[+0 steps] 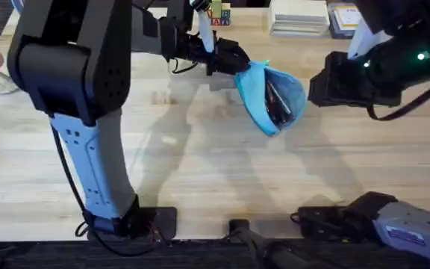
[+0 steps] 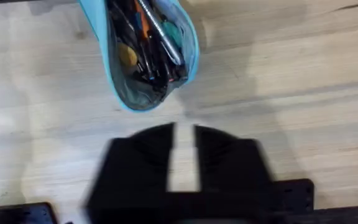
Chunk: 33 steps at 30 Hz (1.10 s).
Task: Unzip the bag, pick up the pens from the table one at a time and place them inside, then zip the bag closed.
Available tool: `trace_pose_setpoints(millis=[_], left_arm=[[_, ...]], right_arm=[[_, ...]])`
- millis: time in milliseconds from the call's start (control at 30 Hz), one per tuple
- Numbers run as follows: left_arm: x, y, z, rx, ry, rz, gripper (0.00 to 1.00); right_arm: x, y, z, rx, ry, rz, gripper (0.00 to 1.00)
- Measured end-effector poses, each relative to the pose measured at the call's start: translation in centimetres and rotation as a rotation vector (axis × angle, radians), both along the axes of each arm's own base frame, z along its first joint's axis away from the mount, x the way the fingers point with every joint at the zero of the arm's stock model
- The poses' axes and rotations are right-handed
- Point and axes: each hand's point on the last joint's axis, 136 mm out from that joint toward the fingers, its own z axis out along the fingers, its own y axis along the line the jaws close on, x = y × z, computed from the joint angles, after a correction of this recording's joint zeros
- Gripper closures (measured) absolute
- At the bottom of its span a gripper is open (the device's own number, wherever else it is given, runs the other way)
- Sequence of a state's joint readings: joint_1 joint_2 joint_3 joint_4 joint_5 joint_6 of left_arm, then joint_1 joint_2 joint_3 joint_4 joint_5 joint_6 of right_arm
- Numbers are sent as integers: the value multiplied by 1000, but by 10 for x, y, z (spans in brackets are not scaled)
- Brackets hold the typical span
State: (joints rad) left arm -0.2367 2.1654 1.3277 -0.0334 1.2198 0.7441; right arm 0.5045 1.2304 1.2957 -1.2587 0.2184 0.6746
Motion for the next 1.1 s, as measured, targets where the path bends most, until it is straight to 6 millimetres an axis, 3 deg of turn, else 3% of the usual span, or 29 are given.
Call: trace_pose_setpoints(millis=[67, 200, 233, 267, 733, 933, 1100], left_arm=[[0, 0, 0, 0, 0, 0, 958], [0, 0, 0, 0, 0, 0, 958], [0, 0, 0, 0, 0, 0, 958], [0, 0, 0, 0, 0, 0, 958], [0, 0, 0, 0, 0, 0, 958], [0, 0, 0, -1, 0, -1, 958], [0, 0, 0, -3, 1, -2, 958]], right_arm=[[0, 0, 0, 2, 0, -4, 943], [1, 1, 0, 7, -3, -7, 403], [1, 1, 0, 9, -3, -12, 247], [1, 1, 1, 15, -6, -23, 13], [15, 9, 57, 109, -144, -60, 6], [2, 2, 80, 127, -114, -143, 6], [15, 9, 93, 127, -94, -175, 6]])
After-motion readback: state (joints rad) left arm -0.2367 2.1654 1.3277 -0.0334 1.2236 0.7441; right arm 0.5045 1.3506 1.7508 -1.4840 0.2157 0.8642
